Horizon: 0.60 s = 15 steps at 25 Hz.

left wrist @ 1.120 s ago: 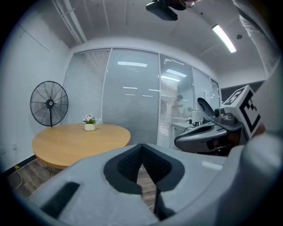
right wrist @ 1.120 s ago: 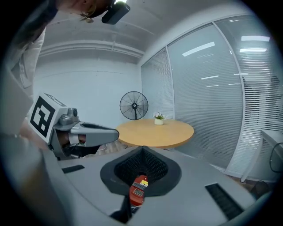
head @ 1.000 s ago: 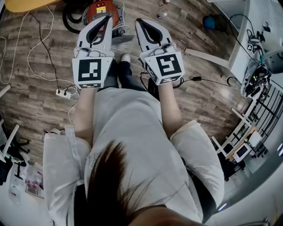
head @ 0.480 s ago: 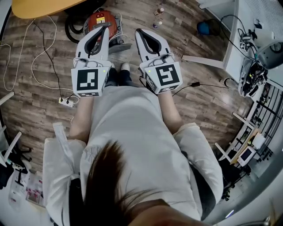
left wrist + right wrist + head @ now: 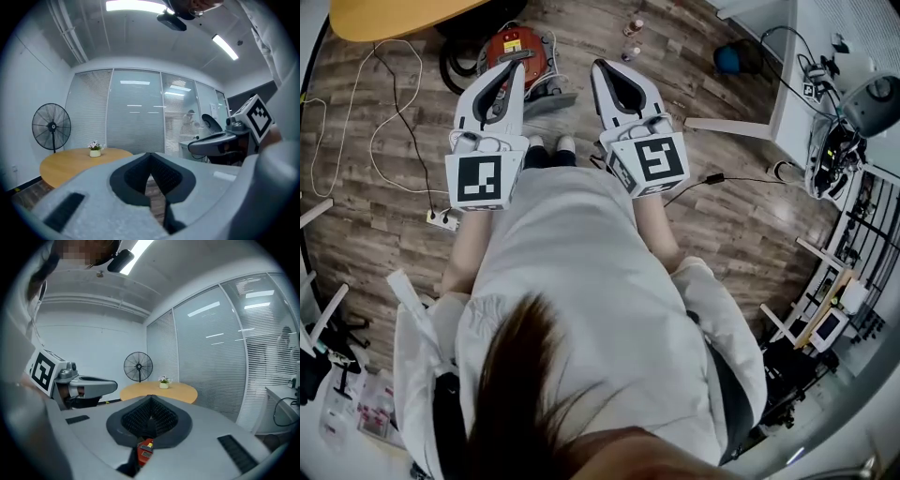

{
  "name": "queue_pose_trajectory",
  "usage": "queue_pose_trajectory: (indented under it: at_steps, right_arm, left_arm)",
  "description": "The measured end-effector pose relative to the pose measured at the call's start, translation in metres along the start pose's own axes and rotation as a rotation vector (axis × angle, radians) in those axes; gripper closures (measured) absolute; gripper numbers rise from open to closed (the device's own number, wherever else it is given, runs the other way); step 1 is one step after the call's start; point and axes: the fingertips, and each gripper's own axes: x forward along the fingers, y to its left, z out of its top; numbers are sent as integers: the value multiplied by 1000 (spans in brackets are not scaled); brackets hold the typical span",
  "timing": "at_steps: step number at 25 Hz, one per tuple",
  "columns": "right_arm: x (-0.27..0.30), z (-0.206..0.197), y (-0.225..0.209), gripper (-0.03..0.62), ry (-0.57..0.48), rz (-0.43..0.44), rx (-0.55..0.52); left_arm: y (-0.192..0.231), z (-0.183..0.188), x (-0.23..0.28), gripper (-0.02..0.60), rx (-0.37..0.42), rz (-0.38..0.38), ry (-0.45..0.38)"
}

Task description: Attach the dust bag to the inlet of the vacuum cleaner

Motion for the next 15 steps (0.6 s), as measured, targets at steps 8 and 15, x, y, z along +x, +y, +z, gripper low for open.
queue_pose_trajectory:
  at_steps: [8, 15]
  right_arm:
    - [-23, -3, -8, 592, -1, -47, 25]
    - [-24, -3, -6, 592, -1, -46, 16]
  left_arm:
    - [-4, 1, -15, 566, -28, 11, -2]
    - [-7, 0, -15, 566, -34, 13, -9]
